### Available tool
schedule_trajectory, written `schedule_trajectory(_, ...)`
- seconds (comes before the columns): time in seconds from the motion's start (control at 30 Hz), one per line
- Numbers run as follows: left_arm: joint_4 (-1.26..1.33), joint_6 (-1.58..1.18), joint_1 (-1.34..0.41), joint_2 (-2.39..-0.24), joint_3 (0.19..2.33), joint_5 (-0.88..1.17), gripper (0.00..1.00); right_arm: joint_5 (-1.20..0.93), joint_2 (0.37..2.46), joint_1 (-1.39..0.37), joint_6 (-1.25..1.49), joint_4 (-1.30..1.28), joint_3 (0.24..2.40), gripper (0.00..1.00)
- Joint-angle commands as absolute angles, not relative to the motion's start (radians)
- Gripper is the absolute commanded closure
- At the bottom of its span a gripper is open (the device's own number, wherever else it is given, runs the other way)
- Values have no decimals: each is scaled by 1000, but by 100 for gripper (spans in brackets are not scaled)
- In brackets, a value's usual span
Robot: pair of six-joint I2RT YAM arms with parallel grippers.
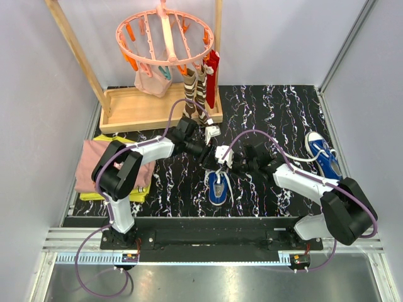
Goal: Tie the shoes
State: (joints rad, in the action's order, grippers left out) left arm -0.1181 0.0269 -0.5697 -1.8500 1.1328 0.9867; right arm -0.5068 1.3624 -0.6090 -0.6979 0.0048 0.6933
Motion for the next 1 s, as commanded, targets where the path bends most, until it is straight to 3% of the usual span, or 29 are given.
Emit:
schedule_trajectory(0.0, -140, 71, -574, -1856, 1173, 1045, 51, -479, 1358, -620, -681, 52, 699, 100)
schedule_trajectory(0.97, -32, -26, -574, -1881, 1175, 1032, 49, -515, 1327, -621, -650, 63, 683, 100)
